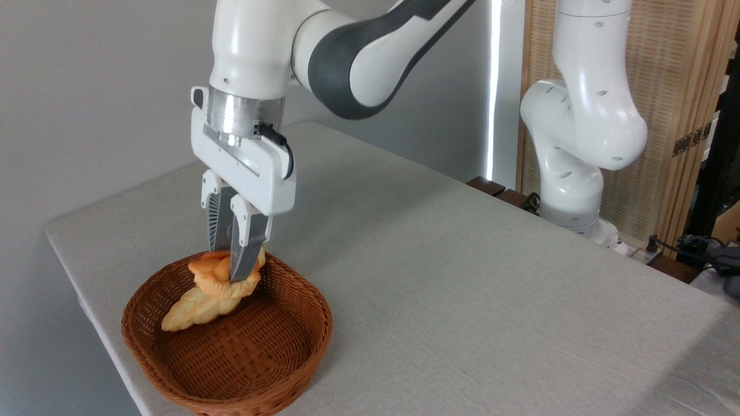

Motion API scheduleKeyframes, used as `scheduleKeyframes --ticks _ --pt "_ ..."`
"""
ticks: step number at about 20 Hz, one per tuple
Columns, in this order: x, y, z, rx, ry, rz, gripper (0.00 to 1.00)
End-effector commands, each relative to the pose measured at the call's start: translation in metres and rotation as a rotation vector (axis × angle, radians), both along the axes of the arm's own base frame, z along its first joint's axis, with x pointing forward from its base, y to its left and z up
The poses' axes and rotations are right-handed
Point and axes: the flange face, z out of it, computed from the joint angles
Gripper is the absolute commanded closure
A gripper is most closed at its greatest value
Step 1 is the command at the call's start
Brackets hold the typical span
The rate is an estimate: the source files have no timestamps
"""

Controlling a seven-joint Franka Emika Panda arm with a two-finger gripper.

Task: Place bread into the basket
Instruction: 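Lift the orange bun and carry it over the basket, then lower the bun into the basket beside the croissant and open the gripper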

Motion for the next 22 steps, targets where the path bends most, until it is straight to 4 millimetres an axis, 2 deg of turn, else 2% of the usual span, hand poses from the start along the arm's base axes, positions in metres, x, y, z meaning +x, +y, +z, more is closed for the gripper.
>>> scheduleKeyframes --ticks 1,13,19,22 --pt "0.006 0.006 0.001 0.015 -0.026 -0.003 0.00" --pt "0.006 0.006 0.002 0.007 -0.029 0.004 0.00" --pt "-0.001 0.004 0.021 -0.026 -0.042 0.066 0.00" --pt "-0.009 0.003 0.039 -0.032 -0.013 0.086 0.00"
